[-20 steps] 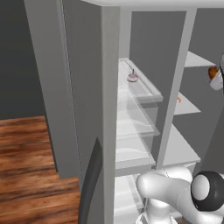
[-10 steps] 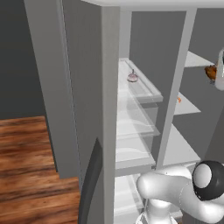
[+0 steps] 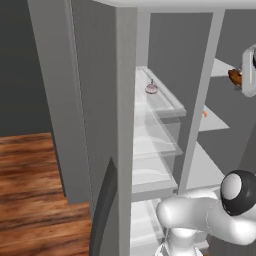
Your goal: There's a chicken drumstick in the fridge that needs to be moved to the freezer for freezing. Pick up the chicken drumstick from the fridge, place it on any shelf in the freezer, and close the fridge and freezer doors when done.
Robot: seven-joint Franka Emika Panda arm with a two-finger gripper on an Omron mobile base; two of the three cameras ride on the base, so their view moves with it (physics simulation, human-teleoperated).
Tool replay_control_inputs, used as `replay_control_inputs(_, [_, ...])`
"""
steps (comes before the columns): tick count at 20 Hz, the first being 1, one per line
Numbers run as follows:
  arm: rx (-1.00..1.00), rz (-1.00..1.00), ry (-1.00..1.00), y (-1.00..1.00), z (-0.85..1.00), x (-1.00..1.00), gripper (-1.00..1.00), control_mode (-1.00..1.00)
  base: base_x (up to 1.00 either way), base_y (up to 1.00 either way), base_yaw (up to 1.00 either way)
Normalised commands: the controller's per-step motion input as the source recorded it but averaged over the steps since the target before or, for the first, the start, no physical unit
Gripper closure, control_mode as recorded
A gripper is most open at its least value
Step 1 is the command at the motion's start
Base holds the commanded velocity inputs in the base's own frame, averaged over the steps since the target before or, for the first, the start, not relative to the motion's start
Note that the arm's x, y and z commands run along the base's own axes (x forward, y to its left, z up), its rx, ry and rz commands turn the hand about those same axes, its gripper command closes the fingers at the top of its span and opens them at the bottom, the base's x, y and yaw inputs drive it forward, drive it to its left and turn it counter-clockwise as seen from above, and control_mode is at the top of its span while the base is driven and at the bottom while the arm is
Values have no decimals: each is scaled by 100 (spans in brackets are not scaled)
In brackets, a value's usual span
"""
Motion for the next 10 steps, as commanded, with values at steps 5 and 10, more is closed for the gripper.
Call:
replay_control_inputs(5, [-1, 1, 1, 0, 0, 52, 100, -100, 0, 0, 0])
replay_control_inputs(10, [0, 2, 1, -1, 8, 44, 100, -100, 0, 0, 0])
